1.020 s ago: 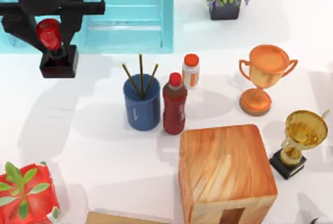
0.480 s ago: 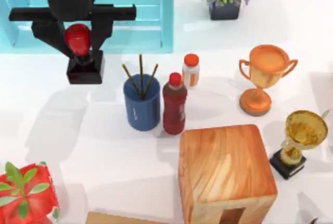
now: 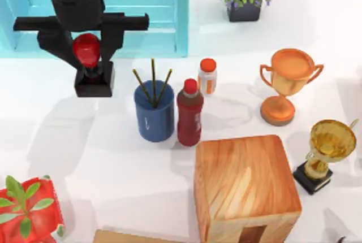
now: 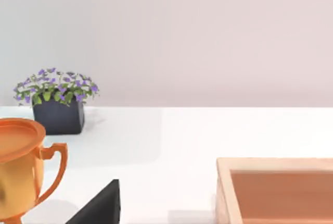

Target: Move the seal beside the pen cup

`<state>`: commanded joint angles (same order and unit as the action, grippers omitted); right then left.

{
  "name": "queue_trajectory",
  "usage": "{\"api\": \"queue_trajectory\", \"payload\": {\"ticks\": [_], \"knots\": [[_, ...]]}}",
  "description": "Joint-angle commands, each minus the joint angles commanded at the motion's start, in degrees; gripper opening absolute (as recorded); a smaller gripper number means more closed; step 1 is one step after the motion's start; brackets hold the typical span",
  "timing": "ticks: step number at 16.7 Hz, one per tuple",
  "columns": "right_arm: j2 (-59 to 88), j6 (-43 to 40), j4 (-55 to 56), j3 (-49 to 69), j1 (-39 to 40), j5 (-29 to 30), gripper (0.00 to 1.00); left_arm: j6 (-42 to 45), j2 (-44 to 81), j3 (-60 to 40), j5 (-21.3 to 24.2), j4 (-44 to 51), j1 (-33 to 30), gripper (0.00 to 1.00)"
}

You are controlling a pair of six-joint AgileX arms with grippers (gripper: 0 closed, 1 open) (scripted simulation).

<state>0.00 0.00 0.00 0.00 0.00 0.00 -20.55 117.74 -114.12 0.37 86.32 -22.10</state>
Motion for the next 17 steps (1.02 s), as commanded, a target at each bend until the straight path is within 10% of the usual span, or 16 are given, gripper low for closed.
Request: {"api": "queue_trajectory", "payload": {"ticks": [4,17], "knots": [[0.00,0.00,0.00,0.00,0.00,0.00,1.00,0.00,-0.05,0.21,0.00,-0.19,-0.02,0.00],[0.00,0.00,0.00,0.00,0.00,0.00,1.00,0.00,-0.05,0.21,0.00,-0.19,-0.02,0.98]]}}
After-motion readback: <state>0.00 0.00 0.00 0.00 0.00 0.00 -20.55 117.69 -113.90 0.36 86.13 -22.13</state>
